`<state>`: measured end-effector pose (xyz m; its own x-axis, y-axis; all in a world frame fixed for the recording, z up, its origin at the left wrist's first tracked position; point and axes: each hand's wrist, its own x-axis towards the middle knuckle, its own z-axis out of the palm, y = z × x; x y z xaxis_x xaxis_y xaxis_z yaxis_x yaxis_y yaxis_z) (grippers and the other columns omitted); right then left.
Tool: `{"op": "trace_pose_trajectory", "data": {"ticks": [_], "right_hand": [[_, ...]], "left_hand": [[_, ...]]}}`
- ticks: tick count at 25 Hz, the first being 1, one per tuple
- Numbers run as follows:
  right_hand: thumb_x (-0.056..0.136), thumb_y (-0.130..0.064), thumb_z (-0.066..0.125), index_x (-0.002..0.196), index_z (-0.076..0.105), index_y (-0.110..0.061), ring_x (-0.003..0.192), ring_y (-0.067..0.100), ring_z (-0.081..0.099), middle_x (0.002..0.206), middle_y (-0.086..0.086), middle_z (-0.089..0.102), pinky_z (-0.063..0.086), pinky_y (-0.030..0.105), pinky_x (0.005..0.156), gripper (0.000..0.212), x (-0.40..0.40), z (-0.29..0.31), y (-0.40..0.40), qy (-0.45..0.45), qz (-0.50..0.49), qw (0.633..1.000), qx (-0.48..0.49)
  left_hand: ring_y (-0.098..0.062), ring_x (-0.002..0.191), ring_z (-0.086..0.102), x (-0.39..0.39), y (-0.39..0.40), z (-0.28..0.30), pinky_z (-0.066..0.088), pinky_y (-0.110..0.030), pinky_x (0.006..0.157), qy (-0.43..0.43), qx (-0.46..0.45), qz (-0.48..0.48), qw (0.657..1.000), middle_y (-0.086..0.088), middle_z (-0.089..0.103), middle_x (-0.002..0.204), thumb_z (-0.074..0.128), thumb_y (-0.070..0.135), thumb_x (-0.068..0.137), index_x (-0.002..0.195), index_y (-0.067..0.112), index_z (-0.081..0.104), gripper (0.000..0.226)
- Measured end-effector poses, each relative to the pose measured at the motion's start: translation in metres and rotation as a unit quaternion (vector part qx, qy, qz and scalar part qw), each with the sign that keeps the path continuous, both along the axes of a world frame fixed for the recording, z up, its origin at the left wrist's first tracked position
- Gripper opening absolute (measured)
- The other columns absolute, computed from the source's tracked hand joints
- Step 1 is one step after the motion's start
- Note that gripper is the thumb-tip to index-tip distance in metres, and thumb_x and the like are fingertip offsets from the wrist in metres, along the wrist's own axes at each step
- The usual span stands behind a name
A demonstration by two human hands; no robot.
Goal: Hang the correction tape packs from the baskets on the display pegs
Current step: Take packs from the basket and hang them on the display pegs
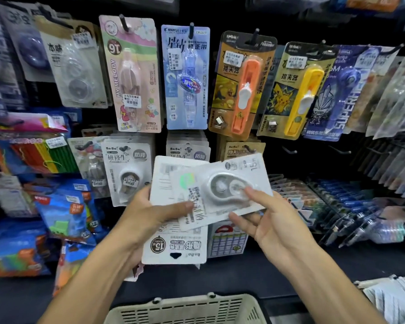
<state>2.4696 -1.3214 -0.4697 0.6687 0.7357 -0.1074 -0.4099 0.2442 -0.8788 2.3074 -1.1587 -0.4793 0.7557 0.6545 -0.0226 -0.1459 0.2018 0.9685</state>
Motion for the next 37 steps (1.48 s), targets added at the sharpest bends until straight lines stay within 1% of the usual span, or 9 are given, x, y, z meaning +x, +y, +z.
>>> {"op": "trace_pose_trajectory", "data": {"ticks": [5,10,13,19,25,29,31,34,37], "right_hand": [[0.056,-0.031,0.094,0.103,0.078,-0.021,0.081,0.019,0.075,0.101,0.005,0.079,0.054,0.027,0.06,0.05,0.006,0.006,-0.009,-0.225,0.14,0.947,-0.183],[0.064,-0.037,0.089,0.094,0.08,-0.018,0.042,0.015,0.045,0.087,0.015,0.077,0.03,0.018,0.036,0.037,-0.001,0.005,0.0,-0.23,0.218,0.933,-0.17],[0.066,-0.024,0.091,0.078,0.078,-0.015,0.037,0.013,0.053,0.069,0.012,0.072,0.037,0.019,0.033,0.02,-0.007,0.002,0.012,-0.196,0.162,0.959,-0.125],[0.088,-0.008,0.067,0.104,0.064,0.002,0.047,0.024,0.067,0.071,0.014,0.073,0.053,0.026,0.04,0.019,-0.038,-0.016,0.033,0.001,0.007,0.998,-0.067],[0.093,-0.02,0.066,0.095,0.066,0.003,0.04,0.021,0.057,0.064,0.019,0.067,0.048,0.028,0.037,0.023,-0.062,-0.027,0.037,0.007,0.015,0.995,-0.103],[0.092,-0.015,0.068,0.123,0.059,-0.002,0.066,0.029,0.075,0.105,0.018,0.073,0.059,0.034,0.05,0.035,-0.067,-0.035,0.04,0.1,0.045,0.986,-0.125],[0.093,-0.021,0.068,0.14,0.05,-0.01,0.08,0.036,0.076,0.122,0.017,0.066,0.062,0.039,0.058,0.051,-0.065,-0.036,0.038,0.103,0.045,0.986,-0.121],[0.084,-0.045,0.07,0.129,0.065,-0.014,0.086,0.031,0.074,0.115,0.015,0.072,0.059,0.04,0.066,0.055,-0.057,-0.016,0.034,0.052,0.154,0.985,-0.053],[0.082,-0.028,0.075,0.126,0.067,-0.02,0.081,0.022,0.072,0.107,0.013,0.077,0.055,0.033,0.063,0.045,-0.052,-0.011,0.034,-0.062,0.168,0.981,-0.075]], "left_hand": [[-0.034,0.083,0.078,-0.014,0.012,0.007,0.063,-0.046,0.064,0.001,0.005,0.083,0.997,-0.013,0.08,0.097,0.086,0.007,0.062,0.108,0.012,0.072,0.048],[-0.025,0.08,0.079,-0.034,0.021,0.012,0.062,-0.039,0.066,0.038,0.071,0.112,0.99,-0.003,0.081,0.091,0.083,0.009,0.076,0.086,0.028,0.079,0.022],[-0.024,0.082,0.078,-0.042,0.028,0.013,0.062,-0.034,0.058,-0.012,0.019,0.179,0.984,-0.003,0.081,0.093,0.073,0.016,0.09,0.094,0.022,0.078,0.009],[-0.006,0.081,0.077,-0.057,0.033,0.02,0.057,-0.017,0.053,-0.046,0.058,0.264,0.962,0.015,0.08,0.094,0.068,0.018,0.096,0.098,0.032,0.074,0.015],[-0.001,0.086,0.075,-0.055,0.027,0.02,0.06,-0.023,0.07,-0.044,0.128,0.265,0.955,0.02,0.078,0.097,0.071,0.019,0.094,0.089,0.043,0.076,0.025],[-0.001,0.095,0.073,-0.049,0.022,0.019,0.058,-0.039,0.09,-0.026,0.206,0.264,0.942,0.021,0.078,0.099,0.073,0.013,0.091,0.088,0.052,0.075,0.04],[-0.002,0.11,0.068,-0.051,0.022,0.019,0.054,-0.038,0.101,-0.022,0.333,0.222,0.916,0.017,0.076,0.11,0.075,0.005,0.088,0.096,0.051,0.076,0.046],[-0.01,0.137,0.047,-0.048,0.013,0.014,0.035,-0.038,0.118,0.028,0.593,0.061,0.802,0.024,0.057,0.141,0.067,0.009,0.082,0.114,0.044,0.073,0.048],[-0.009,0.152,0.02,-0.039,0.002,0.008,0.003,-0.039,0.126,0.077,0.645,-0.009,0.761,0.027,0.037,0.154,0.052,0.027,0.085,0.115,0.05,0.071,0.042]]}}
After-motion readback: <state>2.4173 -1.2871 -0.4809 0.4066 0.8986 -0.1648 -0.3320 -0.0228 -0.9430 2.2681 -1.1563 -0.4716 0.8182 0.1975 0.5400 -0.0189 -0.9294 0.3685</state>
